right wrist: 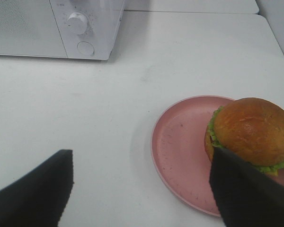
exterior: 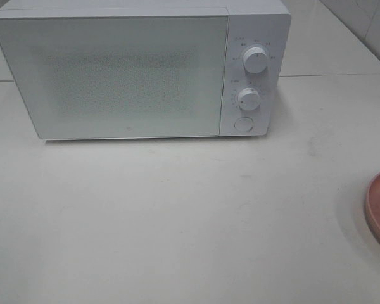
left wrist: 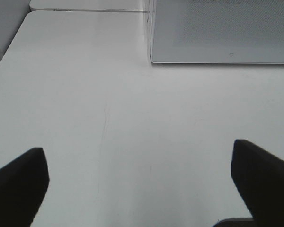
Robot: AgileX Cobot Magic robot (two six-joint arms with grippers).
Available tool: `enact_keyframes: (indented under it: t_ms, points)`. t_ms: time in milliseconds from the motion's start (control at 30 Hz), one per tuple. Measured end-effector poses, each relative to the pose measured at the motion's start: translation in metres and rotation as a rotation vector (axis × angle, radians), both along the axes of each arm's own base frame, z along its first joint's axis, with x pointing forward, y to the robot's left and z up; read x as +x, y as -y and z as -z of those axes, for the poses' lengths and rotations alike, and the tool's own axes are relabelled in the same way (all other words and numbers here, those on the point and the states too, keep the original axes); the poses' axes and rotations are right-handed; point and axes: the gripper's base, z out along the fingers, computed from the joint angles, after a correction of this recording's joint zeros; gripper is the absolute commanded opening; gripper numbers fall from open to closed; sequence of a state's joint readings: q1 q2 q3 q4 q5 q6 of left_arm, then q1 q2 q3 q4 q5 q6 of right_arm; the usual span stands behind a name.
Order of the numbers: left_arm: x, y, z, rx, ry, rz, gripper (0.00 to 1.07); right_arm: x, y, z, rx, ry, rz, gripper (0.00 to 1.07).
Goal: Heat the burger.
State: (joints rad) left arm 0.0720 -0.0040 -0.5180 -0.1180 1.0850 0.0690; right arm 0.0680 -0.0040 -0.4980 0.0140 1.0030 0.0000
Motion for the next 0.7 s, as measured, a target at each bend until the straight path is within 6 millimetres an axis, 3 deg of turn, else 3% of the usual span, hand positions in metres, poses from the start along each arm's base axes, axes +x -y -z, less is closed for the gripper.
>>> enact_keyframes:
  t_ms: [700]
  points:
    - [0.0, 0.0, 0.0, 0.0, 0.0, 0.0, 1.0, 0.0, 0.0, 0.0, 0.0, 0.0, 0.0, 0.76]
